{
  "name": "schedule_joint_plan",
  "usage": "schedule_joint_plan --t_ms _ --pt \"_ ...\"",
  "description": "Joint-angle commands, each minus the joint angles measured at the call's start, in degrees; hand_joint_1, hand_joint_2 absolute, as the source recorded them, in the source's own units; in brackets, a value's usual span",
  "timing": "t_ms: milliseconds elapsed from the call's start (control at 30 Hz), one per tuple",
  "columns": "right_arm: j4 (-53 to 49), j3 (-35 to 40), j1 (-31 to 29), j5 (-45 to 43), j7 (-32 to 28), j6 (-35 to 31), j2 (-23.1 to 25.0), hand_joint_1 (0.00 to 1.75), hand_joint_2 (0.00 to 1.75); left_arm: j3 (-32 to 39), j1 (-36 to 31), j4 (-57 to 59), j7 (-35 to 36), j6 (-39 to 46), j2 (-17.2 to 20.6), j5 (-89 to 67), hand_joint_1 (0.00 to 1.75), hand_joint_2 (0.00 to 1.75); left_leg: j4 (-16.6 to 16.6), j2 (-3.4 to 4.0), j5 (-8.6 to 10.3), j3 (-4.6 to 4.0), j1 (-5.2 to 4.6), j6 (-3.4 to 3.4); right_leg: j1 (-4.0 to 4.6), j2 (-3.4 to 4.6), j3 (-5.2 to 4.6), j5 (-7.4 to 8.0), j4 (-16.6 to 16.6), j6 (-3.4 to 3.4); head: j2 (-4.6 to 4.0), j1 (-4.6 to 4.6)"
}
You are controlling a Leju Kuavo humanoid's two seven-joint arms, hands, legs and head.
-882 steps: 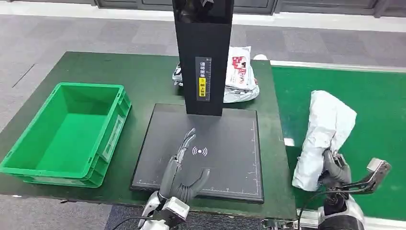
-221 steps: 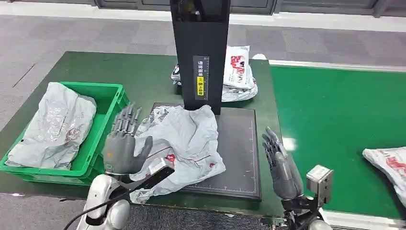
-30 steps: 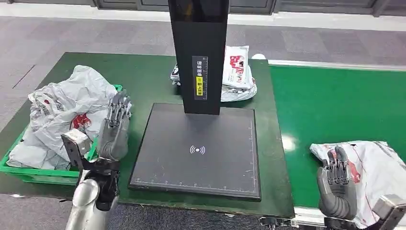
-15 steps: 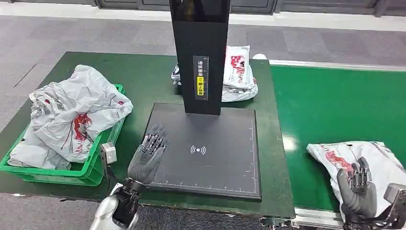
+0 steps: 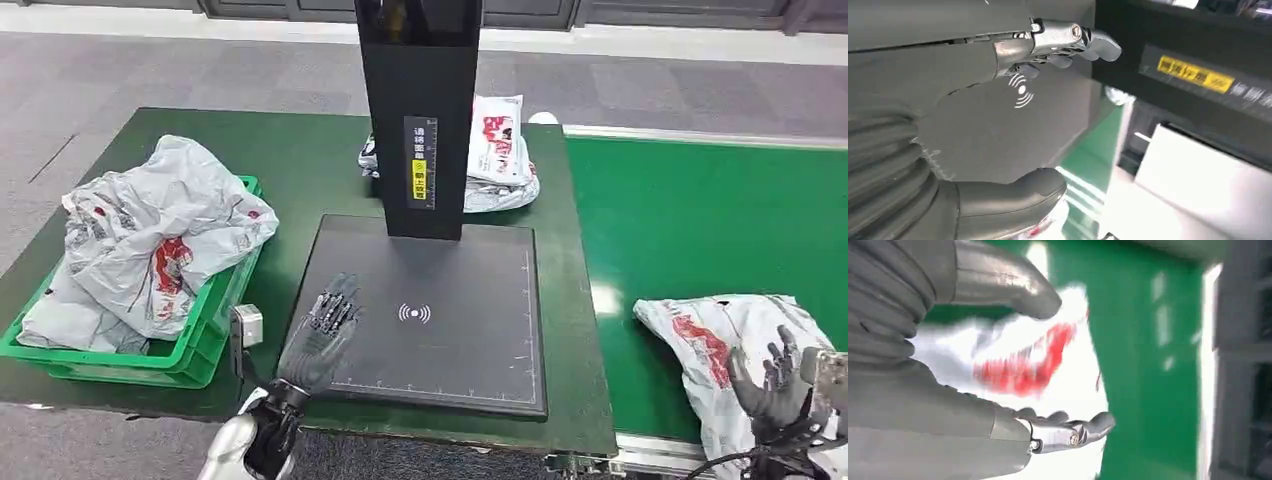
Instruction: Moved the parcel from conveyor to table for the left to box.
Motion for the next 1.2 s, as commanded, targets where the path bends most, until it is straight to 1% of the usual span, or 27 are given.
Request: schedule_joint_plan --t_ms 33,233,267,333,400,533,600,700,733,767,833,867,900,1033,1133,1167,1200 --pt "10.56 1.79 -3.88 18.47 7.01 -11.09 -6.92 0.0 1.75 -5.74 -3.32 6.12 -0.12 -0.63 1.23 -4.49 0.0 1.75 -0.04 -0.08 0.01 0.06 0.03 0.04 0.01 -0.01 0.11 0.03 -0.1 0.01 0.0 0.0" --pt "10.57 1.83 -3.85 18.52 7.0 -11.11 -6.86 0.0 1.75 -5.66 -3.3 6.14 -0.12 -0.62 1.35 -4.49 0.0 1.75 -0.1 -0.04 0.0 0.1 0.02 0.11 -0.04 0.12 0.14 0.1 -0.17 0.02 0.0 0.0" --pt "10.81 2.47 -3.77 24.79 10.25 -15.45 -7.16 0.0 1.75 -5.9 -3.68 6.49 0.03 -0.68 1.25 -4.79 0.0 1.75 -0.04 0.0 -0.01 0.05 -0.03 0.11 -0.08 0.07 0.07 0.06 -0.07 0.04 0.0 0.0" --pt "12.02 2.52 -4.7 28.41 11.53 -16.4 -7.29 0.0 1.75 -6.1 -4.23 7.02 0.07 -0.31 1.0 -4.84 0.0 1.75 -0.12 -0.07 0.03 0.1 0.02 0.11 -0.04 0.07 0.15 0.11 -0.2 0.02 0.0 0.0" --pt "15.36 3.3 -6.45 34.89 14.89 -18.53 -8.05 0.0 1.75 -6.43 -4.24 7.06 0.23 -0.22 0.91 -5.03 0.0 1.75 -0.11 -0.16 0.05 0.06 0.03 0.12 -0.02 0.02 0.14 0.1 -0.2 0.05 0.0 0.0" --pt "20.79 3.18 -7.86 42.28 17.51 -19.04 -9.51 0.0 1.75 -6.97 -4.53 7.55 0.28 -0.11 1.12 -5.16 0.0 1.75 -0.09 0.03 0.02 0.08 0.02 0.17 -0.04 0.16 0.14 0.11 -0.18 0.11 0.0 0.02" --pt "22.89 2.91 -8.19 44.44 18.06 -18.46 -9.48 0.0 1.75 -7.2 -4.75 7.98 0.19 -0.15 1.22 -5.07 0.0 1.75 -0.09 -0.05 0.05 0.08 0.02 0.18 -0.05 0.06 0.17 0.11 -0.2 0.12 0.0 0.0" --pt "24.73 3.58 -7.76 47.46 18.79 -11.66 -8.88 0.0 1.75 -7.6 -5.27 8.44 0.02 -0.56 1.53 -4.66 0.0 1.75 -0.05 -0.12 0.03 0.07 0.02 0.17 -0.08 -0.01 0.16 0.06 -0.12 0.11 0.0 0.0" --pt "24.9 3.94 -7.46 47.88 18.54 -10.22 -8.7 0.0 1.75 -7.63 -5.52 8.64 0.03 -0.65 1.52 -4.57 0.0 1.75 -0.04 -0.1 0.02 0.07 -0.01 0.18 -0.11 -0.01 0.14 0.04 -0.09 0.12 0.0 0.0" --pt "25.98 6.94 -6.58 49.64 15.7 -6.35 -9.0 0.0 1.75 -7.68 -6.68 9.56 0.13 -0.81 1.51 -4.3 0.0 1.75 -0.12 -0.13 0.06 0.1 0.03 0.18 -0.07 0.0 0.22 0.09 -0.2 0.1 0.0 0.0" --pt "29.0 9.29 -6.37 48.64 10.37 -2.32 -8.68 0.0 1.75 -7.66 -8.21 11.32 0.03 -1.06 1.61 -3.75 0.0 1.75 -0.08 -0.15 0.05 0.08 0.05 0.17 -0.05 -0.01 0.18 0.08 -0.17 0.1 0.0 0.0" --pt "30.74 12.06 -5.77 49.57 7.13 -1.79 -8.84 0.0 1.75 -7.74 -8.95 12.47 -0.39 -1.43 1.77 -3.5 0.0 1.75 -0.05 -0.16 0.04 0.07 0.05 0.17 -0.05 -0.05 0.18 0.06 -0.13 0.11 0.0 0.0" --pt "32.38 12.22 -5.71 48.5 5.56 -0.77 -8.31 0.0 1.75 -7.81 -9.3 13.08 -0.6 -1.64 1.85 -3.44 0.0 1.75 -0.13 -0.16 0.08 0.09 0.07 0.16 -0.02 0.0 0.2 0.12 -0.23 0.08 0.0 0.0" --pt "34.77 13.84 -5.48 48.11 3.82 -0.96 -7.69 0.0 1.75 -7.99 -10.06 14.19 -1.07 -1.7 1.75 -3.46 0.0 1.75 -0.21 -0.19 0.11 0.18 0.08 0.15 0.02 -0.02 0.28 0.13 -0.3 0.08 0.0 0.0" --pt "34.75 13.9 -5.61 48.14 3.87 -0.91 -7.68 0.0 1.75 -8.01 -10.11 14.16 -1.06 -1.68 1.7 -3.46 0.0 1.75 -0.12 -0.25 0.09 0.11 0.07 0.19 0.0 -0.09 0.23 0.08 -0.22 0.1 0.0 0.0" --pt "34.66 13.55 -5.74 47.1 2.58 -1.06 -7.34 0.0 1.75 -8.01 -9.97 13.98 -1.09 -1.57 1.72 -3.47 0.0 1.75 -0.05 -0.17 0.04 0.11 0.05 0.19 -0.01 -0.05 0.19 0.05 -0.14 0.12 0.0 0.0" --pt "34.75 13.71 -5.83 47.13 2.63 -1.02 -7.09 0.0 1.75 -8.0 -9.92 13.92 -1.1 -1.56 1.75 -3.48 0.0 1.75 -0.12 -0.15 0.08 0.13 0.04 0.2 -0.01 0.0 0.21 0.09 -0.21 0.11 0.0 0.0"
